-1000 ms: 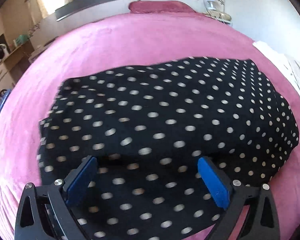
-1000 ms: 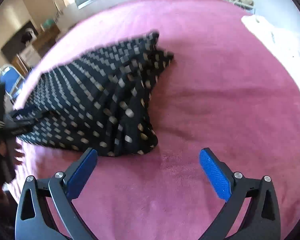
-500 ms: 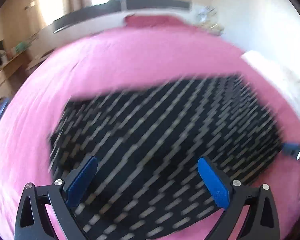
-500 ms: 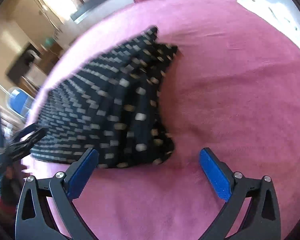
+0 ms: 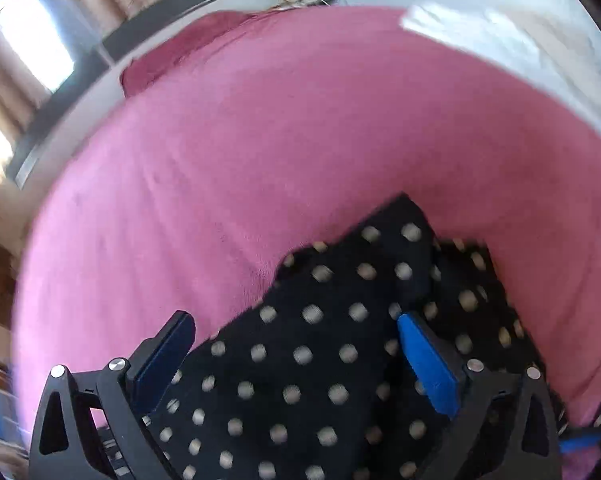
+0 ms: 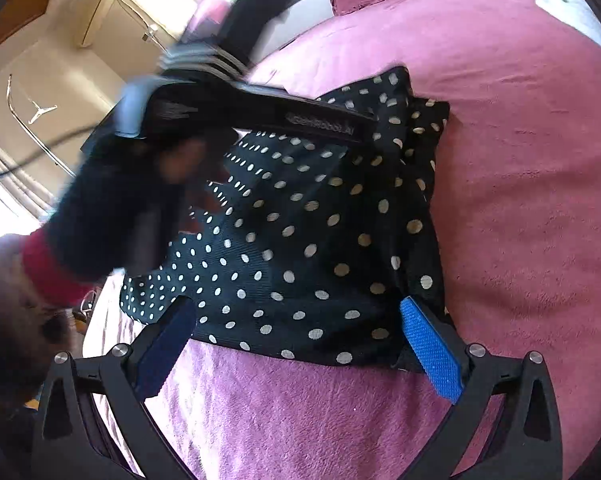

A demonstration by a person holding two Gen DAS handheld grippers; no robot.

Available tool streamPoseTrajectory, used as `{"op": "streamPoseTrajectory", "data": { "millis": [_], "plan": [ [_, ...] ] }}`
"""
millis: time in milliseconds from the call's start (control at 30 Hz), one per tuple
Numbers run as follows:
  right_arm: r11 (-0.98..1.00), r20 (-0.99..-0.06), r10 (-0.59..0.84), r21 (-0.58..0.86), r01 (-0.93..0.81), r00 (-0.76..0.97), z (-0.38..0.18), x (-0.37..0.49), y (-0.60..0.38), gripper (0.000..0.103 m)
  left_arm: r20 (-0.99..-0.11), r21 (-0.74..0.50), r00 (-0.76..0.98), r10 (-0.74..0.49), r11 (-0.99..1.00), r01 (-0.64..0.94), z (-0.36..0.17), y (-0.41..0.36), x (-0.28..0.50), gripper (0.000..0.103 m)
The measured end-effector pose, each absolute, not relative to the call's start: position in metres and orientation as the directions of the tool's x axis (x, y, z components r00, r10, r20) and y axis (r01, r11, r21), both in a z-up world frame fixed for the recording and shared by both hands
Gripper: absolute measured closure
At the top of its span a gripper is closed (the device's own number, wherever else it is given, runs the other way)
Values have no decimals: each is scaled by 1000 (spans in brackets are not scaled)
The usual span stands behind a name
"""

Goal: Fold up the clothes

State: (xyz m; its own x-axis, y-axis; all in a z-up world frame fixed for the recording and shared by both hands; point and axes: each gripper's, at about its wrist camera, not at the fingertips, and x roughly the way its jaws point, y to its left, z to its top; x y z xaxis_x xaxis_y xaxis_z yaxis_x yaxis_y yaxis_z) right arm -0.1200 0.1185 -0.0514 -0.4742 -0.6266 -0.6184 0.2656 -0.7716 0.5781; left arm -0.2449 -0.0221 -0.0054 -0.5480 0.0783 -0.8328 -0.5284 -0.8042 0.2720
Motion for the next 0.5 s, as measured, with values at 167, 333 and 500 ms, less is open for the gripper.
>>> {"op": "streamPoseTrajectory", "data": {
  "millis": [167,333,500],
  "plan": [
    [-779,-603,-614,568,266,-509,-37,-111,125,0,-833,257,-553,25,-867,-426,-7,-41,-268,0],
    [-783,-569,-598,566,259,-565,-17,-98,138,0,-729,283,-681,70,-875,-393,27,-48,-228,0],
    [-770,-553,-614,574,277,-563,-15,-98,134,0,-701,304,-702,126,-837,-454,34,-21,-198,0]
  ]
}}
